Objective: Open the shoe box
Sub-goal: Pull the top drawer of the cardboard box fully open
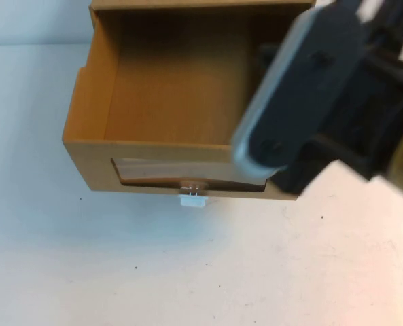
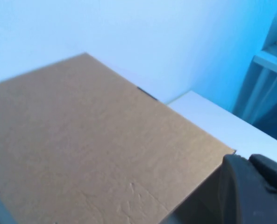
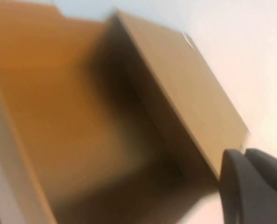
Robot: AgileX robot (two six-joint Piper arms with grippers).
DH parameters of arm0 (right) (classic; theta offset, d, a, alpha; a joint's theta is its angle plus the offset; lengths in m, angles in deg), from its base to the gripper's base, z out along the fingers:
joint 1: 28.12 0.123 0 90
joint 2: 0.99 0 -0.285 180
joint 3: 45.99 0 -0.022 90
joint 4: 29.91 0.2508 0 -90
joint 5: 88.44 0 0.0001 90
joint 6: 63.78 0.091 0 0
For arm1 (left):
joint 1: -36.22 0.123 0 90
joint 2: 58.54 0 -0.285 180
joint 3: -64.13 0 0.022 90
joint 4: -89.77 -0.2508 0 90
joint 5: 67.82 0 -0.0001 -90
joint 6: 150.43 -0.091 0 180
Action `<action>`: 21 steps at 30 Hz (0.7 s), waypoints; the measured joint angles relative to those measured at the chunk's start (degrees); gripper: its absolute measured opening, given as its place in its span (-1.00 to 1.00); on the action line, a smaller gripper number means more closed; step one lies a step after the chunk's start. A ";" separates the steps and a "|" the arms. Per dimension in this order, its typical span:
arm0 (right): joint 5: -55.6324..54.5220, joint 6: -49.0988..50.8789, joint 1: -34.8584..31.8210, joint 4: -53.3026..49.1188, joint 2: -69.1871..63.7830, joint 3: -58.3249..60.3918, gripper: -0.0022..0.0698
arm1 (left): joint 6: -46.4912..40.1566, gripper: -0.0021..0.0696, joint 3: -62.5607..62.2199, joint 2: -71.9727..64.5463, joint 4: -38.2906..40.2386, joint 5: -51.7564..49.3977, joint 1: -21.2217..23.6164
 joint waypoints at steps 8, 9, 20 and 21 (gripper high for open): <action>3.17 -10.48 0.00 8.93 9.58 3.32 -0.97 | 3.38 -0.96 1.31 12.08 -6.13 -0.75 0.00; 2.44 -12.33 0.00 11.16 11.16 3.93 -0.97 | 3.36 -0.96 2.51 14.16 -6.91 -0.75 0.00; 6.50 -20.64 0.00 25.25 29.17 13.77 -0.98 | 4.16 -0.96 36.56 42.99 -26.42 -0.87 0.00; 6.63 -20.64 0.00 25.54 30.26 14.36 -0.98 | 4.16 -0.96 41.02 45.39 -27.34 -0.75 0.00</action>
